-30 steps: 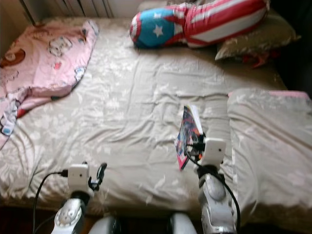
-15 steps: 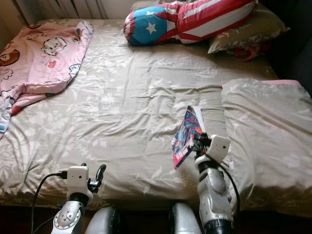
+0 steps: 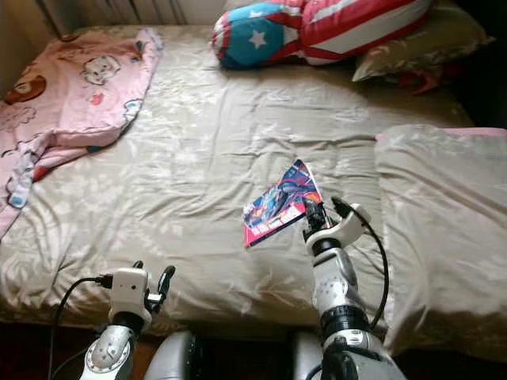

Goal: Clean up the room

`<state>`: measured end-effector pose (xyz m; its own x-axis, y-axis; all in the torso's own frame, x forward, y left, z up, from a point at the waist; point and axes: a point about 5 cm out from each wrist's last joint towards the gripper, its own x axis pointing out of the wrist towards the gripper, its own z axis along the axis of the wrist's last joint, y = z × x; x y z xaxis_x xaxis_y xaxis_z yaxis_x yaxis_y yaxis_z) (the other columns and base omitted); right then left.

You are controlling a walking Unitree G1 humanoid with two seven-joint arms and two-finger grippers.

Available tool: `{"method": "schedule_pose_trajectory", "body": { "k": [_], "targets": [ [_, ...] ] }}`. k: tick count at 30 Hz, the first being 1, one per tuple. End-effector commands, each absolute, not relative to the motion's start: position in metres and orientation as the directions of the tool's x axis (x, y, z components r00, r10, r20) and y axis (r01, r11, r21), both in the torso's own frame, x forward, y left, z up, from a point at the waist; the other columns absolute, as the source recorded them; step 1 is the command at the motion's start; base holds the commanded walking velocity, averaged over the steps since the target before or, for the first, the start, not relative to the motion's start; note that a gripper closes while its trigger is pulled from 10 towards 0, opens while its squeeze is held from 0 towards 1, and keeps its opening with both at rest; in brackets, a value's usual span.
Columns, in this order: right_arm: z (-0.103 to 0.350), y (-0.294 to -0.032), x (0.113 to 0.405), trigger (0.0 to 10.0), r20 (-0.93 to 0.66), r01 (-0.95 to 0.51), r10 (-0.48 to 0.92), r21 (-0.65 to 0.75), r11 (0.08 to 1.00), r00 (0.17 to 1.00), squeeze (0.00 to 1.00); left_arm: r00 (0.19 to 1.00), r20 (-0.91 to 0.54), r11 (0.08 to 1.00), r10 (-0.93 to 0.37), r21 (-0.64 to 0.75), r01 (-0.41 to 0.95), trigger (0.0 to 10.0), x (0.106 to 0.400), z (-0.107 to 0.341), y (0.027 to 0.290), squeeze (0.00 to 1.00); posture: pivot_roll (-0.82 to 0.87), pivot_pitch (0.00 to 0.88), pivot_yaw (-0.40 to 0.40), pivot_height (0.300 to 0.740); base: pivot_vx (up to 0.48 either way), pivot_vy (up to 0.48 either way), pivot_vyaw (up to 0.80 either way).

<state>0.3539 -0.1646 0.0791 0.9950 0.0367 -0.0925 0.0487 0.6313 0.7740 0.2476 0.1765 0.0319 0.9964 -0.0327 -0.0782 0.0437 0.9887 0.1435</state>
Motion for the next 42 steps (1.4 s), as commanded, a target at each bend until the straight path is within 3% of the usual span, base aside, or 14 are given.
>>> {"method": "schedule_pose_trajectory", "body": {
  "k": [1,6,12,35,36,38,39,42],
  "targets": [
    [0.071,-0.174,0.350,10.0,-0.138,0.128,-0.029,0.792,0.597,0.990,0.00,0.992,-0.119,0.983,-0.039,0.172,0.059,10.0,0.240,0.025,0.179,0.00,-0.01,0.205,0.082,0.651,0.000,0.000,0.00],
    [0.043,-0.193,0.335,10.0,-0.313,0.339,-0.140,0.786,0.517,0.939,0.00,0.991,-0.123,0.972,-0.058,0.219,0.084,10.0,0.235,0.027,0.182,0.00,0.03,0.220,0.102,0.651,0.000,0.000,0.00],
    [0.026,-0.204,0.321,10.0,-0.406,0.458,-0.214,0.767,0.448,0.889,0.00,0.989,-0.129,0.963,-0.073,0.248,0.104,10.0,0.231,0.027,0.186,0.00,0.05,0.234,0.123,0.651,0.000,0.000,0.00],
    [0.019,-0.216,0.313,10.0,-0.443,0.509,-0.250,0.728,0.460,0.861,0.00,0.987,-0.136,0.952,-0.082,0.283,0.118,10.0,0.233,0.032,0.189,0.00,0.05,0.239,0.143,0.651,0.000,0.000,0.00],
    [0.019,-0.216,0.313,10.0,-0.443,0.508,-0.250,0.723,0.468,0.861,0.15,0.987,-0.136,0.952,-0.082,0.283,0.118,10.0,0.233,0.032,0.189,0.00,0.05,0.239,0.143,0.651,0.000,0.000,0.00],
    [0.019,-0.218,0.313,10.0,-0.443,0.507,-0.250,0.716,0.480,0.861,0.20,0.987,-0.136,0.951,-0.085,0.284,0.120,10.0,0.233,0.032,0.188,0.00,0.05,0.239,0.143,0.651,0.000,0.000,0.00],
    [0.018,-0.219,0.312,10.0,-0.446,0.513,-0.256,0.715,0.475,0.858,0.74,0.987,-0.136,0.952,-0.083,0.283,0.119,10.0,0.233,0.032,0.188,0.00,0.05,0.239,0.142,0.651,0.000,0.000,0.00],
    [0.017,-0.220,0.311,10.0,-0.450,0.519,-0.259,0.714,0.470,0.855,0.72,0.987,-0.138,0.951,-0.085,0.283,0.121,10.0,0.233,0.032,0.188,0.00,0.05,0.238,0.144,0.651,0.000,0.000,0.00]
  ]
}}
